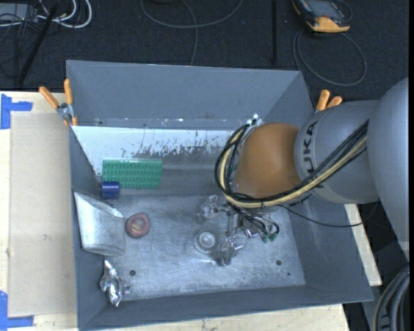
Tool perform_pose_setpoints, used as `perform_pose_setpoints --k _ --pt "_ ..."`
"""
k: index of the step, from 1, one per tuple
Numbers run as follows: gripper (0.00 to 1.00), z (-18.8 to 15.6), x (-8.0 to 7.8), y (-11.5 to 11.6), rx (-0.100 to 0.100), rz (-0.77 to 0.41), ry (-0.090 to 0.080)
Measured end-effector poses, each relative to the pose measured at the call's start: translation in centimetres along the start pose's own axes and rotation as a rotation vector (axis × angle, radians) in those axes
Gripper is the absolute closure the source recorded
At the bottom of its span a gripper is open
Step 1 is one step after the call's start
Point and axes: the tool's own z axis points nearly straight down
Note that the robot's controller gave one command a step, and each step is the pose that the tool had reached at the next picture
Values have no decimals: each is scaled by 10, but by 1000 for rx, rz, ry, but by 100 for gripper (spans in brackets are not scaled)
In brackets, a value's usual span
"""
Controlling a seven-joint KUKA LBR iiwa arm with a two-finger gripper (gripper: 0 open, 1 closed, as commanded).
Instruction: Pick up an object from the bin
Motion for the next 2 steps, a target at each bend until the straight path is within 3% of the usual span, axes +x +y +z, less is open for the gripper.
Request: perform_pose_setpoints --k 1,2 --pt "0 1 -34 25 1 -115 7" --pt "0 0 -22 1 -2 -135 1"
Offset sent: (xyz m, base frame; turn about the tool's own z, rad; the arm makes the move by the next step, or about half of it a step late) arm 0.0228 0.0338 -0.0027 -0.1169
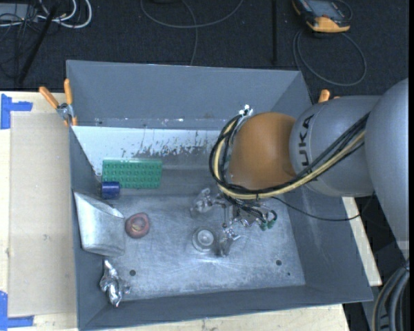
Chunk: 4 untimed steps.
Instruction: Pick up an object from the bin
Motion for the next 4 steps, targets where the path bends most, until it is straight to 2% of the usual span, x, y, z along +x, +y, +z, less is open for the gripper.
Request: perform_pose_setpoints --k 1,2,3,4 --pt "0 0 0 26 4 -74 2" --pt "100 -1 1 26 2 -74 9" --pt "100 -110 30 17 3 -164 2" --pt "100 -143 36 6 2 -167 3"
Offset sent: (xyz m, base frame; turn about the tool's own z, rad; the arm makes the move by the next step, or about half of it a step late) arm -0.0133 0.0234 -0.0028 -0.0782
